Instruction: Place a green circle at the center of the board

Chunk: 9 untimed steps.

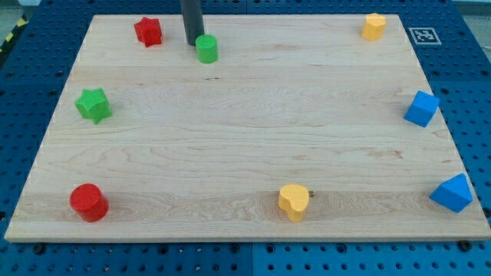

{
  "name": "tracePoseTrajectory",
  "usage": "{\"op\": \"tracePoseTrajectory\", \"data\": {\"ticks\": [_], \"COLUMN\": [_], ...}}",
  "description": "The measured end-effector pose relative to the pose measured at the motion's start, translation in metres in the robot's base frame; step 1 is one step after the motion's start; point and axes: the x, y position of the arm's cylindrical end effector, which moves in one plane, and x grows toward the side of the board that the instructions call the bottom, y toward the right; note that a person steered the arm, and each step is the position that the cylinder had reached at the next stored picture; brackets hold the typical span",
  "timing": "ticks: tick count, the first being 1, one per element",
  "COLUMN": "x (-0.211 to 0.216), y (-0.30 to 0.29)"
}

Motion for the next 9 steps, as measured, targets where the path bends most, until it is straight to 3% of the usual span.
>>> {"op": "tracePoseTrajectory", "data": {"ticks": [2,3,5,9], "x": [0.014,0.015,0.039,0.063], "y": [0.010,0.058,0.082,0.090]}}
